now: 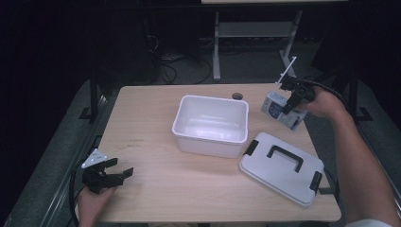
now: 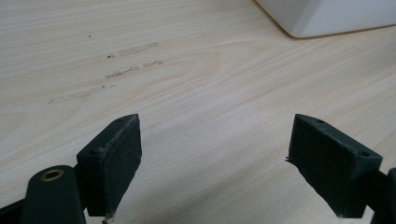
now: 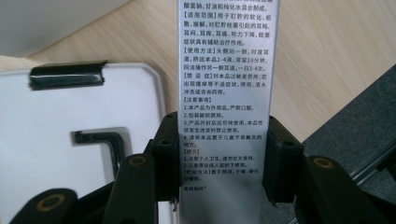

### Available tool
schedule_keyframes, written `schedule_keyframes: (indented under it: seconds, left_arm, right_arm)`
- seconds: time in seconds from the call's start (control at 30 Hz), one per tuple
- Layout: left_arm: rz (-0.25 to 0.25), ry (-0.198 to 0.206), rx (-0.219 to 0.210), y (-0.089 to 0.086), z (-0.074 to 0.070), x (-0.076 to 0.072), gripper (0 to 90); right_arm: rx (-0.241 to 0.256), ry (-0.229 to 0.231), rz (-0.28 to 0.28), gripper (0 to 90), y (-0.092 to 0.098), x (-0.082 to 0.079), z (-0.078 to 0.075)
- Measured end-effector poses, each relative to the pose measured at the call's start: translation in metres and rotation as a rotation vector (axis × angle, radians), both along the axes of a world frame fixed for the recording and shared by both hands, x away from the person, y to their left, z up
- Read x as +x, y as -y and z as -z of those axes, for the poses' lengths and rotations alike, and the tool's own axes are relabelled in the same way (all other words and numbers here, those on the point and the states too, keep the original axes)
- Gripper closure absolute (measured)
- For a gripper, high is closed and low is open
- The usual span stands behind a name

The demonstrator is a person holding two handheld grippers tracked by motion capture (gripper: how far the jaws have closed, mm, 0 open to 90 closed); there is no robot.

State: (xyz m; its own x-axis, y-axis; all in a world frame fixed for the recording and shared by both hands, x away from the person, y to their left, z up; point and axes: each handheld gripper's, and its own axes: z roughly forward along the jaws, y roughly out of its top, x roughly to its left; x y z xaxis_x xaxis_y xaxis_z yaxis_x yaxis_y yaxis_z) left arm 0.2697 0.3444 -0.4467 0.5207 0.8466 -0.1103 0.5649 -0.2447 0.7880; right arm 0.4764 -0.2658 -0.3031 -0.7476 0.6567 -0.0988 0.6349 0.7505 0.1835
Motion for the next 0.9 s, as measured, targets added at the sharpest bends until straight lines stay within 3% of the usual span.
schedule_keyframes:
  seconds: [0.5,0.9]
  left_arm:
    - [0.01,0.006,-0.001,0.002,-0.001,-0.001,16.5]
    - [0.018,0.004,-0.004,0.003,0.0,0.002,16.5]
  right_arm:
    - [0.004,-0.004,-0.062,55.5,-0.007,-0.037,-0.041]
    - [0.003,-0.005,-0.136,55.5,-0.028,-0.056,-0.072]
